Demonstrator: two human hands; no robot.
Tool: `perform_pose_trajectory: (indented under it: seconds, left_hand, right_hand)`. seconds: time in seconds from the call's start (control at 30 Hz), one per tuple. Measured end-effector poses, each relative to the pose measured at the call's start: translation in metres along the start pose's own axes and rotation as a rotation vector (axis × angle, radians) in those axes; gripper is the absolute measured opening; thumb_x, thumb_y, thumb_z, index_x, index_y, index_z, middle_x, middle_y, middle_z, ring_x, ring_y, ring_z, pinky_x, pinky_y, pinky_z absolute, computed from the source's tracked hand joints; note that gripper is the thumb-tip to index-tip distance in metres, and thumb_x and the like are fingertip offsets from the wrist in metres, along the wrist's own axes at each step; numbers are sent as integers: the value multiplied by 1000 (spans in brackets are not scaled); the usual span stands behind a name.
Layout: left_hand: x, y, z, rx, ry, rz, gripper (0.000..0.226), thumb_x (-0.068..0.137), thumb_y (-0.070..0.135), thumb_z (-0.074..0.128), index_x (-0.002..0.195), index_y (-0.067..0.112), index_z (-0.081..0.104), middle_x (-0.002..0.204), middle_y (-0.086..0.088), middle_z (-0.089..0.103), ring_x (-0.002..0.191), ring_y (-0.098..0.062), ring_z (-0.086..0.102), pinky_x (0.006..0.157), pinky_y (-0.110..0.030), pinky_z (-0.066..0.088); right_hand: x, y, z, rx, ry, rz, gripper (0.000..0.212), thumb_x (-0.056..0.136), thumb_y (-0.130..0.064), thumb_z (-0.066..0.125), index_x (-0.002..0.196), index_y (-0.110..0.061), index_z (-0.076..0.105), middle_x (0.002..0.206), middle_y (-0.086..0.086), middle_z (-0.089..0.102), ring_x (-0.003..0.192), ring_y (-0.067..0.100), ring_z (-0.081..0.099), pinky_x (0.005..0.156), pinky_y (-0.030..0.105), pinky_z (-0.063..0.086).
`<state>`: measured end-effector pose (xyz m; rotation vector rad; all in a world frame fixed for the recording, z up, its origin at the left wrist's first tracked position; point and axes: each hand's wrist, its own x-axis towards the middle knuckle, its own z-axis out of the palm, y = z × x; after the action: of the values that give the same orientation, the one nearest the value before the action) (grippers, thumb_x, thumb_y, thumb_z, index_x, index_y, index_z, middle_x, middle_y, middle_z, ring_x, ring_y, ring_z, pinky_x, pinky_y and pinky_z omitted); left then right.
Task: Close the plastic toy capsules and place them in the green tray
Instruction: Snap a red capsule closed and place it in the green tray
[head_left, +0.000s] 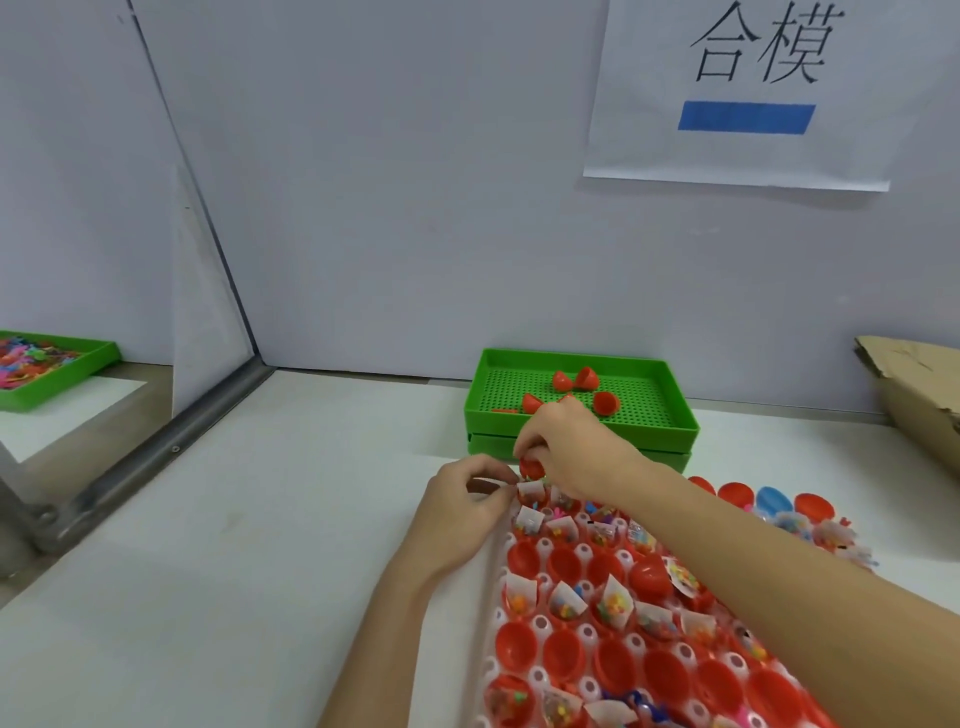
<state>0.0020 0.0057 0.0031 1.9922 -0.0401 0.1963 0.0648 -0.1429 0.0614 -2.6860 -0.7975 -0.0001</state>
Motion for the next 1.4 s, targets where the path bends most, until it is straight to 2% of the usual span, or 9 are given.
perform_pose_trajectory:
  seconds: [0.13, 0.27, 0.37, 0.5, 0.67, 0.83, 1.07, 1.23, 1.4]
  left_hand:
    - [-2, 6, -1, -22, -29, -6, 12, 93, 19, 65, 98, 26, 72, 99, 13, 72, 96, -2, 65, 83, -18, 51]
    - [-5, 12, -6, -25, -51, 17, 30, 89, 14, 66, 97, 43, 63, 105, 25, 66, 108, 5, 57, 90, -29, 50]
    - [-5, 20, -9, -54, 4, 80, 36, 82, 21, 78, 110, 36, 60, 104, 23, 69, 104, 9, 58, 82, -26, 46]
    - [-5, 40, -6, -129, 67, 179, 43, 79, 17, 81, 109, 35, 56, 93, 18, 72, 91, 0, 68, 75, -21, 52]
    - [-13, 70, 12, -155, -3, 282, 31, 86, 14, 75, 107, 32, 61, 93, 14, 70, 87, -3, 71, 74, -14, 54]
    - [-30, 100, 32, -225, -50, 344, 24, 93, 11, 65, 105, 31, 63, 94, 16, 67, 85, -5, 72, 72, -13, 54]
    - [-61, 101, 47, -300, -57, 257, 29, 94, 8, 62, 102, 36, 66, 96, 14, 66, 88, -12, 73, 77, -20, 56]
    - [-63, 102, 38, -318, -86, 275, 35, 94, 4, 61, 102, 37, 69, 99, 15, 69, 95, -9, 71, 80, -13, 54]
    - [-49, 112, 41, -343, -115, 267, 29, 91, 3, 66, 102, 30, 70, 96, 7, 69, 93, -16, 73, 85, -26, 57]
  right_hand:
    - [2, -1, -7, 51, 71, -19, 29, 94, 2, 53, 99, -10, 79, 103, 8, 76, 94, 23, 69, 90, 34, 55]
    - [-1, -2, -14, 114, 161, 36, 27, 94, -1, 56, 97, -13, 80, 99, 7, 76, 91, 19, 64, 82, 32, 55]
    - [-6, -3, -21, 145, 239, 71, 26, 91, -1, 58, 92, -14, 81, 91, 4, 76, 69, 4, 56, 62, 12, 45]
    - [-22, -2, -33, 181, 285, 159, 25, 90, -3, 59, 93, -15, 81, 94, 3, 77, 92, 17, 65, 82, 26, 56]
    - [-55, 10, -48, 256, 382, 265, 23, 88, -5, 62, 93, -16, 81, 88, -4, 76, 74, -1, 63, 55, 2, 43]
    - [-103, 21, -69, 571, 447, 339, 24, 90, -14, 62, 83, -29, 79, 72, -12, 74, 72, 3, 71, 63, 15, 53]
    - [-155, 16, -56, 1028, 418, 303, 18, 93, -17, 65, 101, -29, 75, 96, -7, 77, 76, 5, 72, 67, 23, 52]
    - [-166, 11, -44, 935, 440, 257, 27, 89, -17, 71, 107, -37, 71, 97, -17, 76, 87, 5, 73, 73, 19, 58]
    - [-157, 13, -50, 936, 499, 242, 23, 87, -11, 73, 105, -25, 72, 92, -12, 77, 83, 6, 74, 70, 15, 55]
